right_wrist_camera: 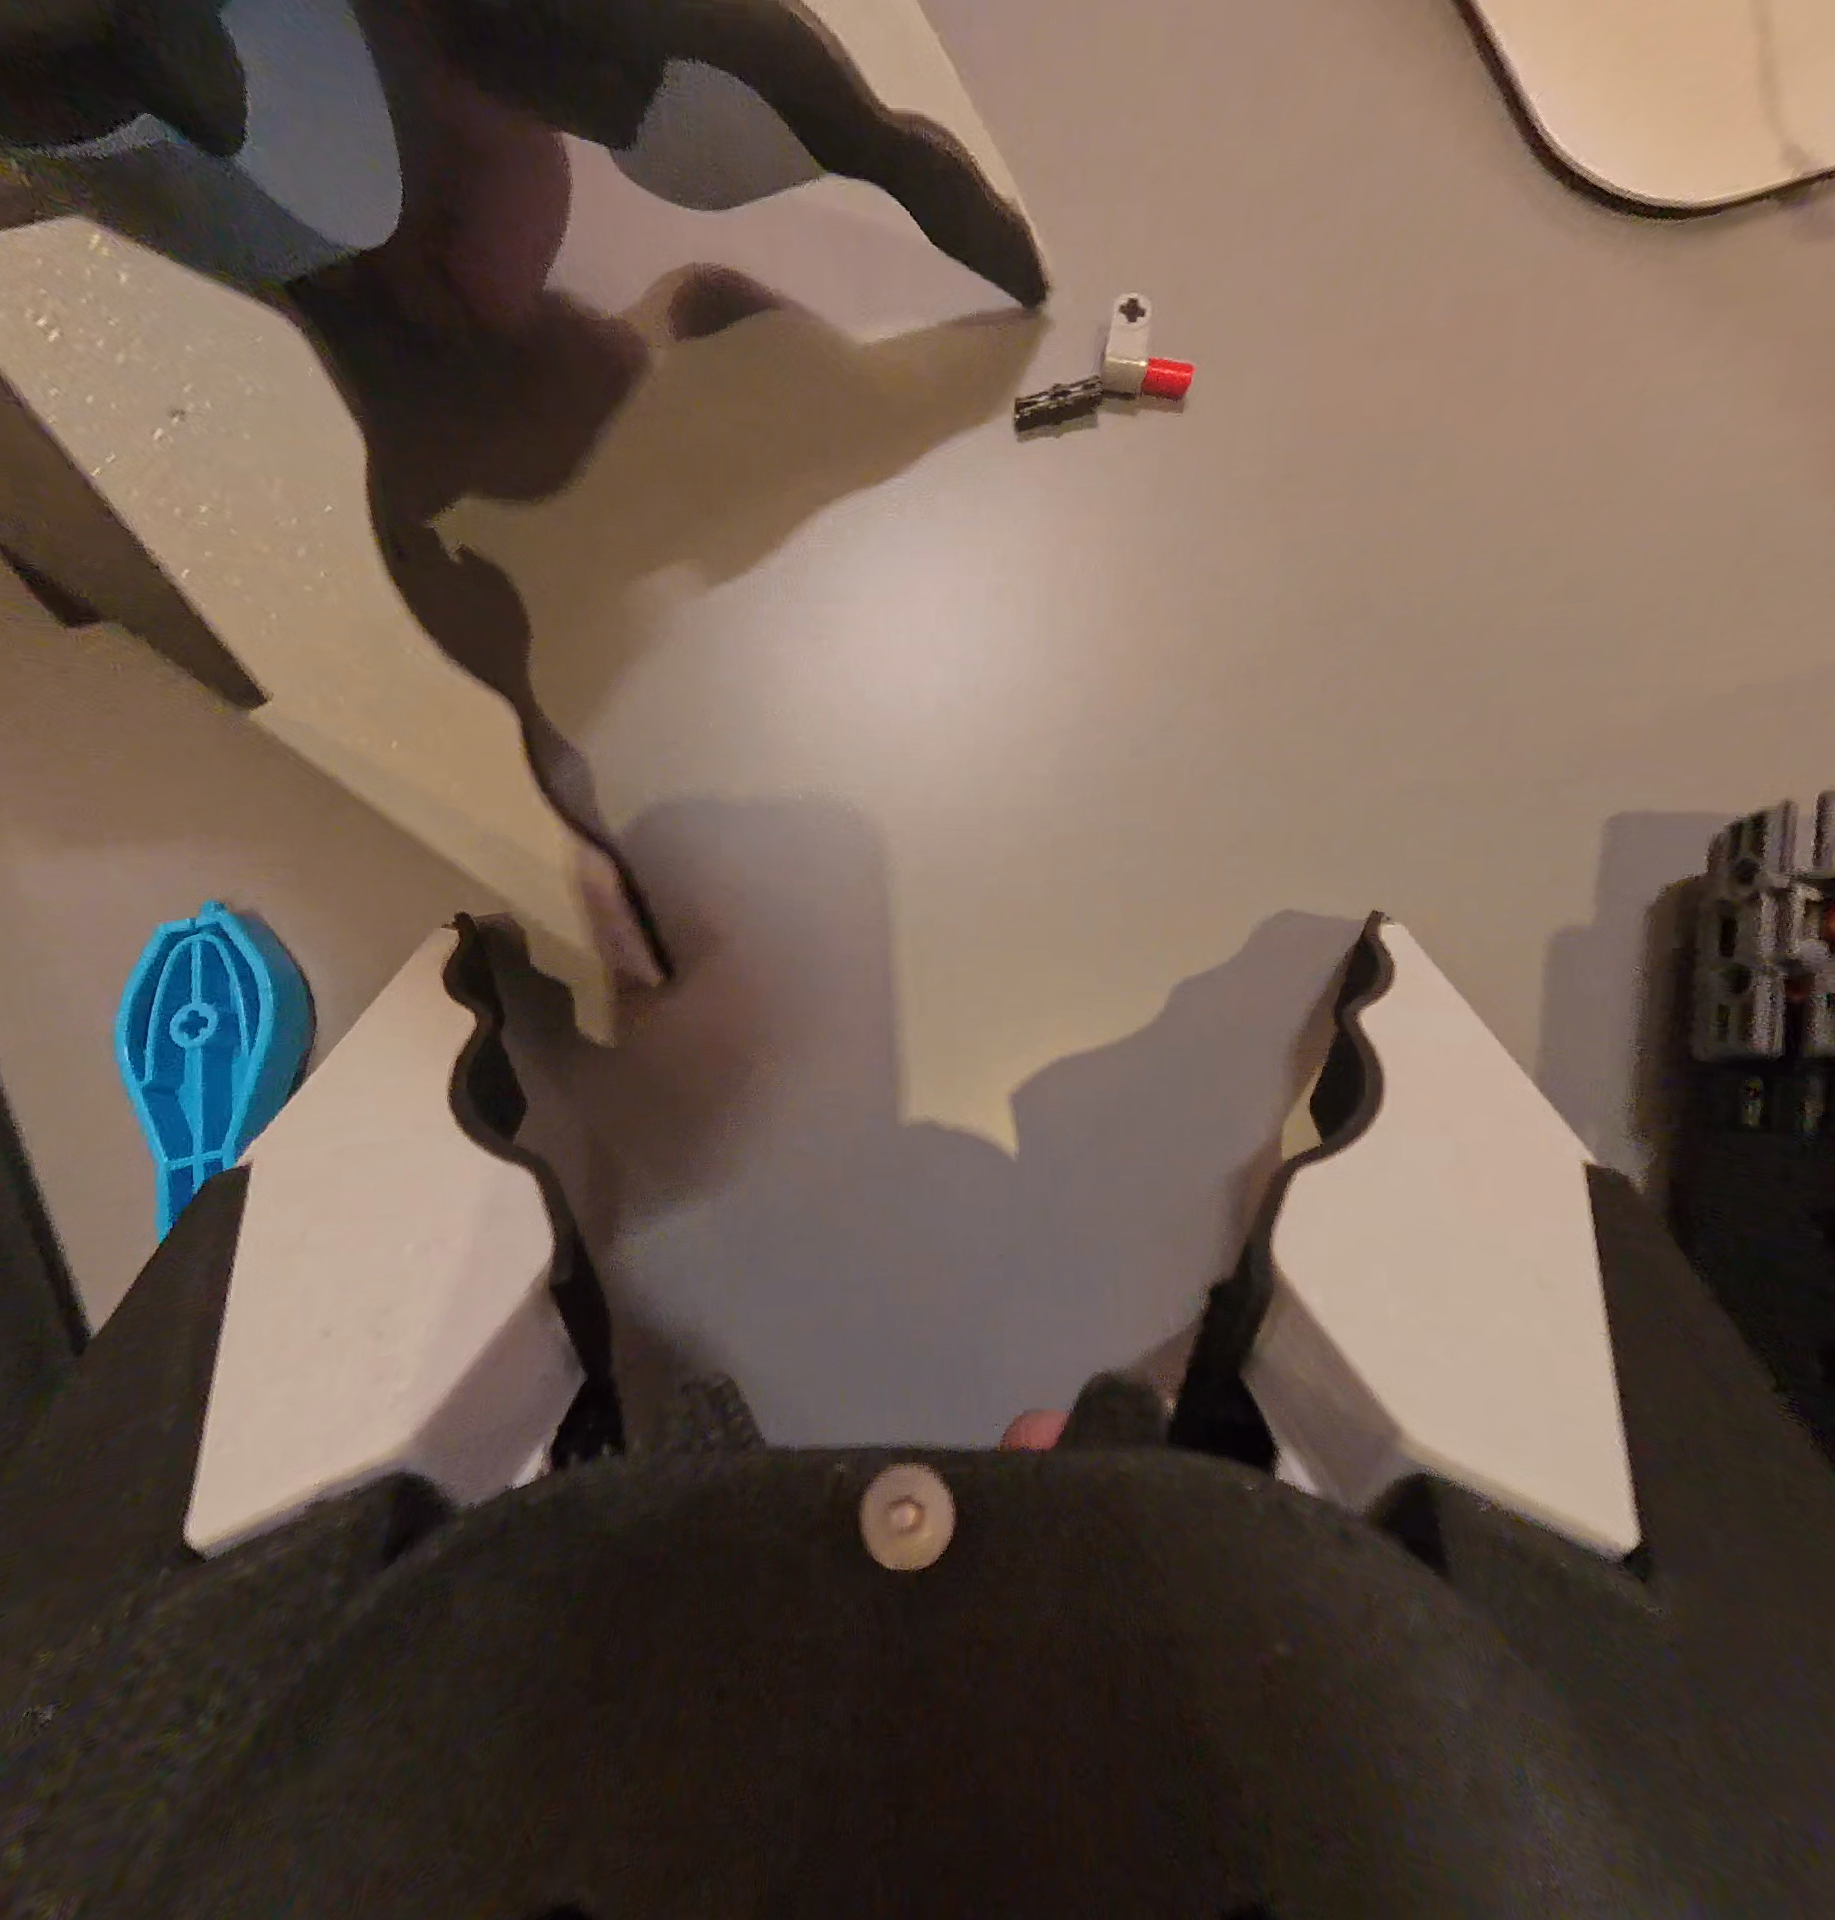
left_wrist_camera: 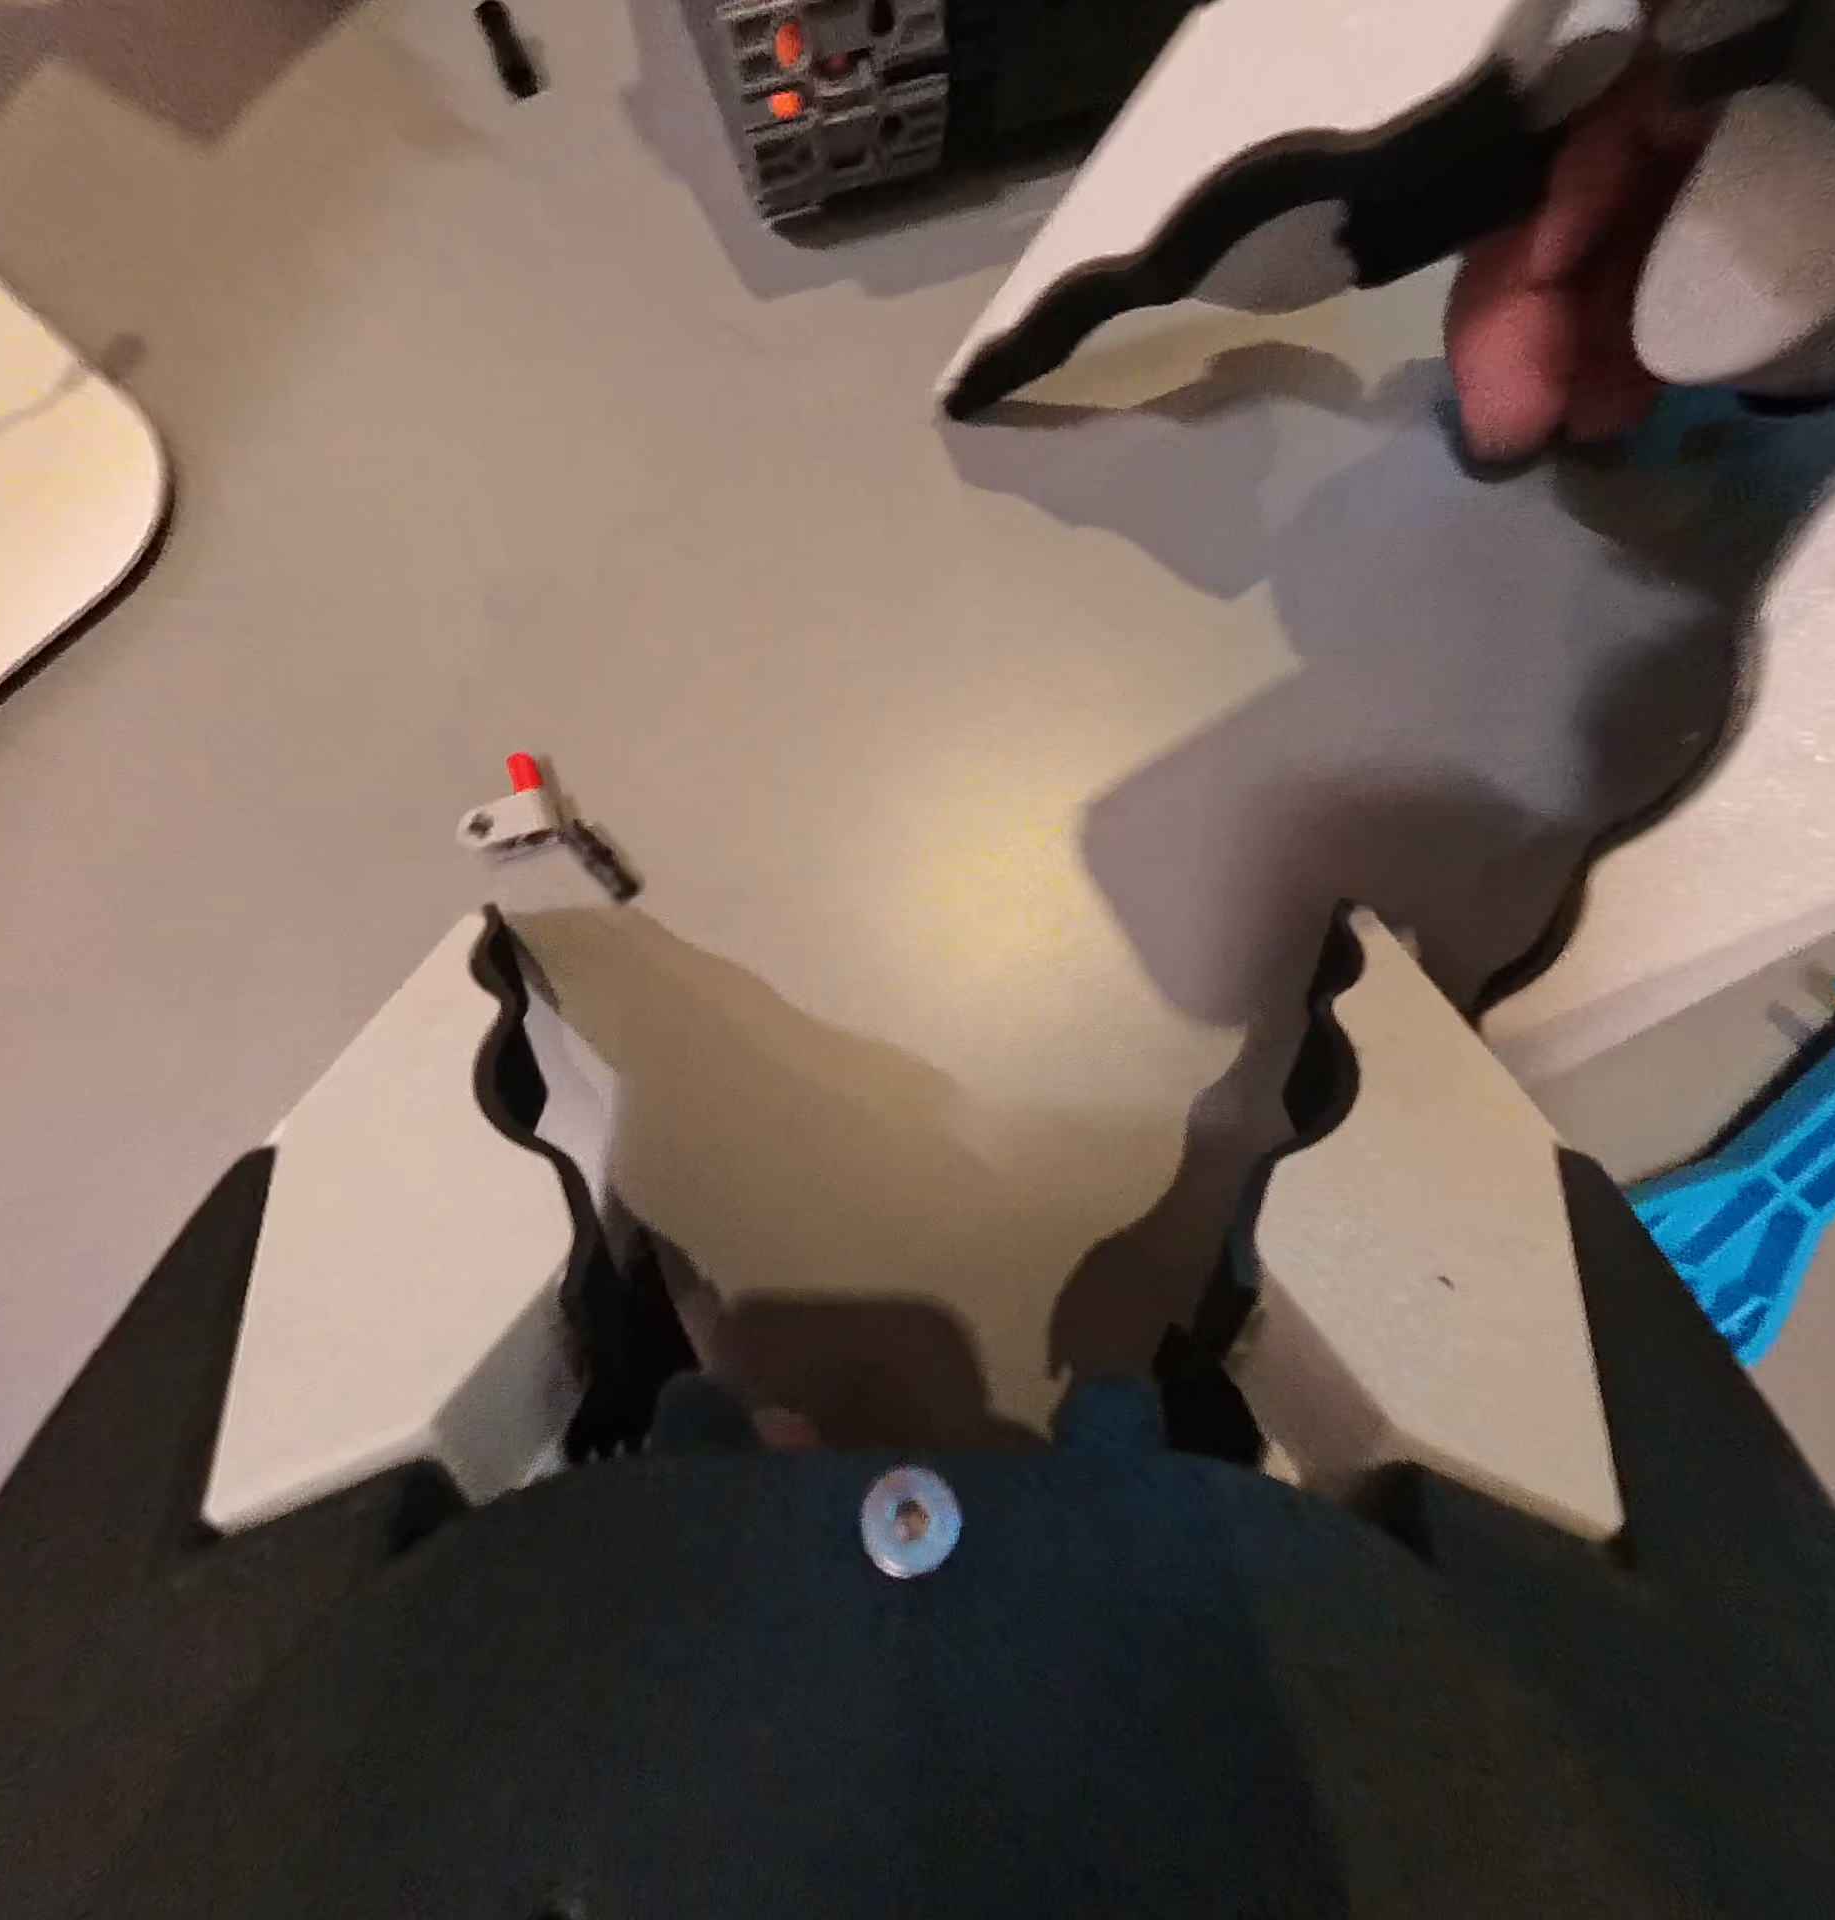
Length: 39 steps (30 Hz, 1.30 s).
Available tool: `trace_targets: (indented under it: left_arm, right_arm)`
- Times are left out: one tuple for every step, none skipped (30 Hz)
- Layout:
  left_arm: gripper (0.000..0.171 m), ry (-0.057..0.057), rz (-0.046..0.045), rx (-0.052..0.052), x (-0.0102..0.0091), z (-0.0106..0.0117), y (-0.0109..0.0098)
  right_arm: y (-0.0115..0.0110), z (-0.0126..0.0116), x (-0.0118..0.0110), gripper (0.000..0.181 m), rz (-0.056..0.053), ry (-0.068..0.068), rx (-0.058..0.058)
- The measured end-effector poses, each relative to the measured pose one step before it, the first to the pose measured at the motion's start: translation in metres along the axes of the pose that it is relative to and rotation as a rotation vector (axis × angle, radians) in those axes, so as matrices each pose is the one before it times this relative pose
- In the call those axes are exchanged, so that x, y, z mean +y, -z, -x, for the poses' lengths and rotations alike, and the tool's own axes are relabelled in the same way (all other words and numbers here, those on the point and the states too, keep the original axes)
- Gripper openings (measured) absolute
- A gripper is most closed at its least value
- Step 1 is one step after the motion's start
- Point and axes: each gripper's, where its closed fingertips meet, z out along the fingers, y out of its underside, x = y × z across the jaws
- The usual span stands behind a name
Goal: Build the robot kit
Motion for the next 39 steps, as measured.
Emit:
trace_targets:
  left_arm:
    - [0.143, 0.031, -0.00797, -0.0329, 0.00075, 0.00558, 0.00157]
    - [0.139, 0.0323, -0.0026, -0.0282, 0.00131, 0.00584, 0.00189]
    - [0.139, 0.026, 0.00327, -0.0135, 0.00235, 0.00468, 0.00154]
    - [0.132, 0.0073, -0.00945, -0.0072, -0.00084, 0.00366, 0.00103]
    - [0.131, -0.0024, -0.0021, 0.0003, 0.00039, 0.00043, 0.00053]
    - [0.132, 0.003, 0.00089, -0.0088, 0.00107, 0.00096, 0.00087]
    - [0.138, 0.015, 0.00535, -0.021, 0.00231, 0.00316, 0.00135]
    - [0.141, 0.0168, 0.00305, -0.0177, 0.00195, 0.00182, 0.00129]
    - [0.14, 0.0164, 0.00234, -0.0065, 0.00202, -0.00031, 0.00142]
    - [0.14, 0.0042, -0.00264, -0.0042, 0.00204, 0.00007, 0.00205]
    - [0.139, -0.0015, -0.00195, 0.0026, 0.00214, -0.00049, 0.0024]
    - [0.139, -0.0016, -0.00058, -0.0001, 0.0013, -0.00056, 0.00135]
    - [0.14, 0.0031, 0.0019, -0.0021, 0.00161, 0.00035, 0.00118]
    - [0.14, -0.0047, -0.00046, 0.0068, 0.00157, -0.00027, 0.00158]
    - [0.14, -0.0034, 0.00028, 0.0035, 0.00057, -0.00034, 0.00055]
    - [0.141, 0.0015, 0.00149, 0.0003, 0.00016, 0.00008, -0.00023]
    - [0.141, -0.0004, -0.00016, -0.0002, -0.00002, 0.00005, -0.00001]
    - [0.141, 0.0, 0.00004, 0.0, 0.0, 0.0, 0.0]
    - [0.141, 0.0001, 0.00008, 0.0, 0.00008, 0.00001, 0.00007]
    - [0.141, 0.0, 0.00004, 0.0, 0.00001, 0.0, 0.0]
    - [0.141, 0.0001, 0.00005, 0.0, 0.00008, -0.00001, -0.00007]
    - [0.141, -0.0001, -0.00005, 0.0, -0.00001, 0.00001, 0.0]
    - [0.141, 0.0002, 0.00013, 0.0001, 0.00007, 0.0001, 0.00006]
    - [0.141, -0.0001, -0.00001, 0.0, 0.00002, -0.00009, 0.00002]
    - [0.14, 0.0, 0.0, 0.0, 0.0, 0.0, 0.0]
    - [0.14, 0.0, 0.00005, 0.0, 0.00008, -0.00001, -0.00007]
    - [0.14, 0.0, 0.0, 0.0, 0.0, 0.0, 0.0]
    - [0.14, -0.0001, -0.00008, -0.0001, -0.00001, 0.00002, -0.00001]
    - [0.141, -0.0014, -0.00001, -0.0016, -0.00008, -0.00002, -0.00008]
    - [0.141, 0.0002, 0.00012, -0.0013, -0.00007, -0.0002, -0.00021]
    - [0.142, 0.0024, 0.00105, 0.0017, 0.00013, 0.00005, -0.00024]
    - [0.142, 0.0017, 0.0001, 0.0016, 0.00001, 0.00007, 0.0]
    - [0.142, -0.0009, 0.0, -0.0008, 0.00004, -0.00005, -0.0001]
    - [0.143, -0.0008, 0.00017, -0.0008, -0.00001, -0.00008, -0.00015]
    - [0.143, 0.0, -0.0003, 0.0007, -0.00011, -0.00012, -0.00009]
    - [0.143, 0.0005, -0.00032, 0.0001, 0.00001, 0.00005, -0.00011]
    - [0.143, -0.0011, -0.00024, -0.0012, 0.0, 0.00005, 0.00002]
    - [0.143, -0.0022, 0.00017, -0.0005, 0.00005, -0.00031, -0.0001]
    - [0.144, 0.0009, 0.00042, 0.0009, 0.00002, -0.00002, -0.00015]
  right_arm:
    - [0.00133, 0.00024, 0.00064, 0.153, -0.0068, -0.0091, 0.012]
    - [0.00113, -0.00097, 0.00112, 0.153, -0.0021, -0.0115, 0.0111]
    - [0.00099, -0.00047, 0.00088, 0.152, -0.001, -0.0091, 0.0042]
    - [0.0008, -0.00014, 0.00017, 0.15, -0.002, -0.001, 0.0039]
    - [0.00053, 0.00002, -0.00059, 0.148, -0.0068, 0.0049, 0.0014]
    - [0.00012, -0.00165, -0.00144, 0.149, -0.0149, 0.013, 0.004]
    - [-0.00017, -0.0024, -0.00136, 0.149, -0.0092, 0.0107, 0.003]
    - [-0.00057, -0.00236, 0.002, 0.151, 0.0141, -0.0215, 0.0017]
    - [-0.00132, -0.00153, 0.00197, 0.156, 0.0118, -0.0213, -0.0073]
    - [-0.00021, -0.00117, -0.00028, 0.156, 0.002, 0.0033, -0.0025]
    - [0.00017, 0.00021, -0.00018, 0.156, -0.0035, 0.0026, 0.0009]
    - [0.0002, 0.00033, 0.0, 0.156, -0.0013, 0.002, -0.0003]
    - [-0.0001, -0.00023, 0.00018, 0.156, 0.0023, -0.0018, -0.0011]
    - [0.00003, -0.00002, -0.00016, 0.156, -0.0006, 0.0002, 0.0001]
    - [0.0001, 0.00008, -0.00009, 0.156, -0.0009, 0.0009, 0.0004]
    - [-0.00001, -0.00018, 0.00001, 0.156, 0.0005, -0.0006, -0.0004]
    - [0.00006, -0.00002, -0.00009, 0.156, -0.0001, 0.0001, 0.0001]
    - [0.00005, 0.00003, 0.00006, 0.156, -0.0001, 0.0001, 0.0001]
    - [-0.00005, -0.00003, -0.00005, 0.156, 0.0001, -0.0001, -0.0001]
    - [0.00011, -0.00009, -0.00004, 0.156, 0.0, 0.0, 0.0]
    - [0.0, 0.0, 0.0, 0.156, 0.0, 0.0, 0.0]
    - [0.0, 0.0, 0.0, 0.156, 0.0, 0.0, 0.0]
    - [-0.00002, -0.00013, -0.00002, 0.156, 0.0, 0.0, 0.0]
    - [0.00003, 0.00005, -0.00012, 0.156, -0.0001, 0.0003, 0.0001]
    - [0.00002, 0.00007, 0.00003, 0.156, 0.0, 0.0003, 0.0003]
    - [-0.00011, 0.00011, -0.00011, 0.156, 0.0002, -0.0006, 0.0004]
    - [-0.00009, 0.0001, -0.0001, 0.156, 0.0, -0.0005, -0.0002]
    - [-0.0002, -0.00024, 0.00002, 0.156, 0.0016, -0.0027, -0.0009]
    - [-0.0003, -0.00019, -0.0003, 0.156, 0.0004, -0.0009, 0.0006]
    - [-0.00031, -0.00005, -0.00016, 0.156, 0.0004, -0.0008, 0.0]
    - [-0.00013, 0.00012, -0.00032, 0.156, -0.0006, 0.0005, 0.0005]
    - [-0.00011, 0.00003, -0.00004, 0.156, -0.0011, -0.0007, -0.0005]
    - [0.00002, -0.00003, -0.00005, 0.156, -0.001, -0.0002, 0.0001]
    - [-0.00019, 0.00005, -0.00008, 0.157, -0.0003, -0.0002, 0.0]
    - [0.0, -0.00004, -0.00005, 0.157, -0.0008, 0.0003, 0.0005]
    - [0.00013, 0.00004, -0.00006, 0.156, -0.0008, 0.0003, 0.0003]
    - [-0.00011, 0.00005, -0.00004, 0.157, -0.0011, -0.0008, -0.0006]
    - [0.00002, 0.00005, -0.00011, 0.156, -0.0022, -0.0001, 0.0007]
    - [0.00005, 0.00008, 0.00002, 0.156, -0.0005, 0.0006, 0.0005]
